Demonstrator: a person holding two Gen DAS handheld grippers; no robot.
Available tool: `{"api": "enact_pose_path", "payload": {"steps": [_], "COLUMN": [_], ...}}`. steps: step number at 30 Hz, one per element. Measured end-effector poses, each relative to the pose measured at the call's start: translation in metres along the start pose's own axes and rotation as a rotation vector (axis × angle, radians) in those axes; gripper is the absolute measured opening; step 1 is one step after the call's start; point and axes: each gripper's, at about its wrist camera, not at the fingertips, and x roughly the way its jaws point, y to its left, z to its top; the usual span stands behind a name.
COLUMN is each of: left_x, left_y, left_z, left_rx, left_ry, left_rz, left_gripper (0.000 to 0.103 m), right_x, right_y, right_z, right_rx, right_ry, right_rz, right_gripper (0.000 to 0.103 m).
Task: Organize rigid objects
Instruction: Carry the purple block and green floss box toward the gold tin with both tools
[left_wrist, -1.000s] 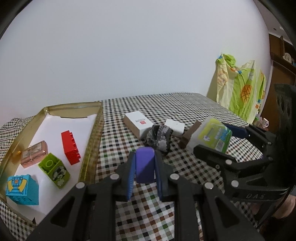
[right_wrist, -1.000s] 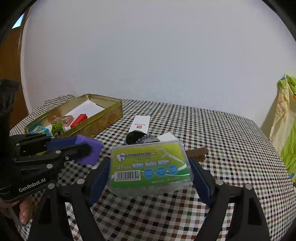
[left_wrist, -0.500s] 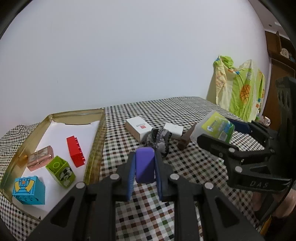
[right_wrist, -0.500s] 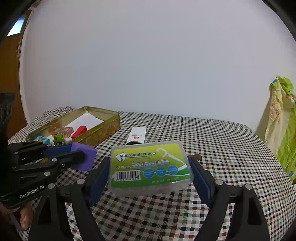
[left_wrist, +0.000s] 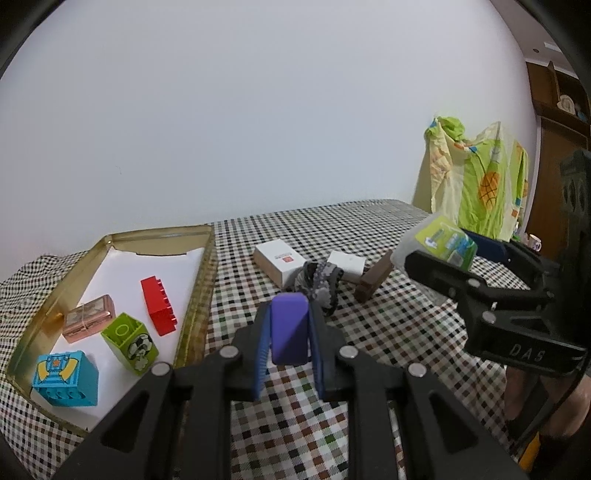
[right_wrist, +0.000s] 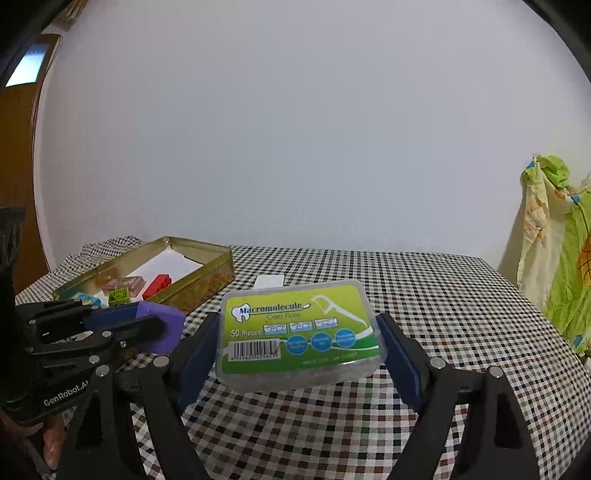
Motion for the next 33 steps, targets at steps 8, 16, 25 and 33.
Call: {"api": "enact_pose_path", "payload": {"steps": [8,16,25,33], "left_x": [-0.005,-0.017,-0.025,-0.034], "left_y": [0.000,-0.002,0.001,0.006], "left_z": [-0.002,-0.004,-0.008,-0.011], "left_rx": [-0.005,0.004,-0.007,-0.016], "left_ry": [-0.014,-0.053,-0.073,-0.102], "left_rz": [0.002,0.005,0.004,0.006], "left_gripper": [0.018,0.018,0.018,0.018], "right_x": [-0.002,-0.004,-0.005,-0.005], "right_y": [0.006,0.014,0.023,0.029], "right_z": [0.001,0.002,0.001,0.002], "right_rx": [-0.003,-0.008,-0.009,-0.011], "right_ry": [-0.012,-0.024,-0.030,-0.033], "right_rz": [0.008,0.017,0.018,0.025], "right_gripper": [0.084,0.084,0.084,0.084]}}
